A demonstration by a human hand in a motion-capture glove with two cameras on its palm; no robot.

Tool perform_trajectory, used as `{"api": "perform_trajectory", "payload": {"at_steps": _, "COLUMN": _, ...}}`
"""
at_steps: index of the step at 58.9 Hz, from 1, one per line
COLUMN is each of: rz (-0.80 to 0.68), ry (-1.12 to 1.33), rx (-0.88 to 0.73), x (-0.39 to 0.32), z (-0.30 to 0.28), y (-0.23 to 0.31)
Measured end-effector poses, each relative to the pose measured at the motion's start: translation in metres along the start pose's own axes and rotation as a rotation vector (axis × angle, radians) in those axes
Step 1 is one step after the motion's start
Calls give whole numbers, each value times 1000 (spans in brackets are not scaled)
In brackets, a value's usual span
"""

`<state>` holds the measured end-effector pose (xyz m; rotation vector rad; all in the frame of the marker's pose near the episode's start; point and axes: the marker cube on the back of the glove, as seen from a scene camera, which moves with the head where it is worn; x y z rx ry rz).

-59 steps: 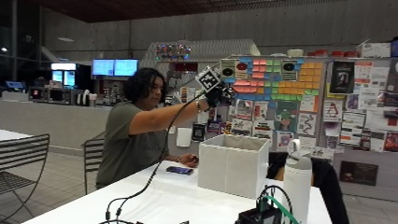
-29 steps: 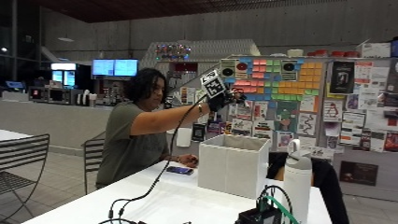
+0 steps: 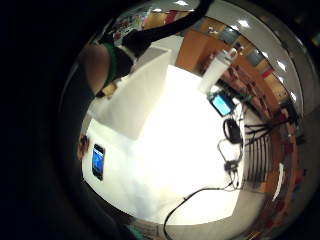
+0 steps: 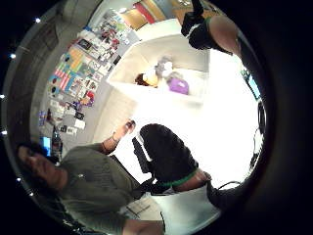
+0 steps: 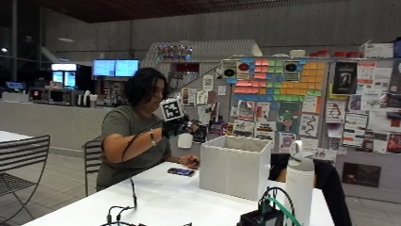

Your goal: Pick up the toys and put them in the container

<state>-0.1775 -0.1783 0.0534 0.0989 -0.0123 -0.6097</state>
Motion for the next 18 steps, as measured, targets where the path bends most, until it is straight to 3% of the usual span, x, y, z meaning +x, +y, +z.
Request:
{"api": "perform_trajectory", "payload": {"at_steps": 8, "rz": 98, "ry": -102, "rx": -9, "x": 4, "z": 19, "y": 46}}
{"api": "perform_trajectory", "payload": {"at_steps": 12, "rz": 260, "ry": -116, "rx": -10, "x": 5, "z": 28, "y": 55}}
{"api": "perform_trajectory", "payload": {"at_steps": 18, "rz": 305, "ry": -152, "rx": -20, "x": 10, "z": 38, "y": 68}}
